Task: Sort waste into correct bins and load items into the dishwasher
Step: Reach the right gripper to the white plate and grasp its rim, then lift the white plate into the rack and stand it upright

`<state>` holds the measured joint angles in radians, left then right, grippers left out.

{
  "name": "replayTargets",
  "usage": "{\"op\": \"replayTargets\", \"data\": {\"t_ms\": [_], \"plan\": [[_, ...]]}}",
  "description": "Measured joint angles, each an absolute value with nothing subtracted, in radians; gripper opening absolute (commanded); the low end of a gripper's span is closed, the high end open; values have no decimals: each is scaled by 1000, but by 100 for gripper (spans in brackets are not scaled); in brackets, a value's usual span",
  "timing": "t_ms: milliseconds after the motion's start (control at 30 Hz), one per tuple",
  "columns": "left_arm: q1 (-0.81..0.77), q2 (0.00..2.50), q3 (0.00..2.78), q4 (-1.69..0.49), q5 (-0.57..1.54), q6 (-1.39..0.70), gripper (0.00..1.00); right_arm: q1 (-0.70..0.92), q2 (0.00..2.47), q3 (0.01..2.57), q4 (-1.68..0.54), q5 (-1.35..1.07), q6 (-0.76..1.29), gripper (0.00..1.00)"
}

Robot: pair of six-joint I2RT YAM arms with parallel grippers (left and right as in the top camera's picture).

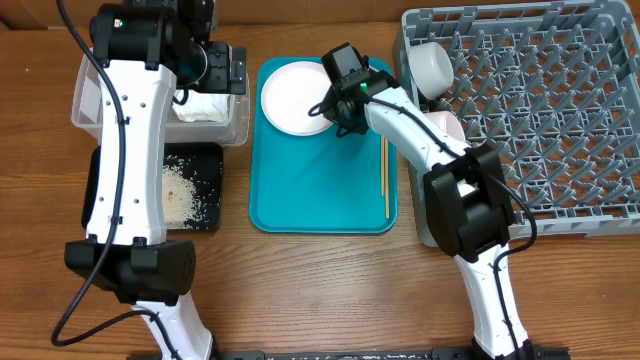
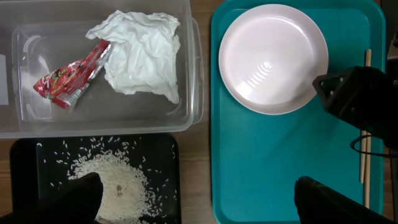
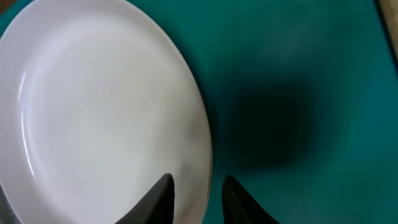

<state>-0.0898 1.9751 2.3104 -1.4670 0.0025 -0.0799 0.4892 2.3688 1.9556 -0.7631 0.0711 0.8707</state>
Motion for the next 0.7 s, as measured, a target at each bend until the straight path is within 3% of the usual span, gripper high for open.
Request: {"op": "replayTargets", "data": {"t_ms": [200, 333, 700], "plan": [[-90, 1975, 2310, -1467, 2, -80, 100, 498, 2398, 1946, -749, 78, 902, 27], [-90, 1975, 2310, -1467, 2, -80, 100, 499, 2407, 1946, -739, 74, 914, 4], [-90, 1975, 2310, -1467, 2, -80, 100, 482, 2406, 1984, -834, 52, 880, 4]]}}
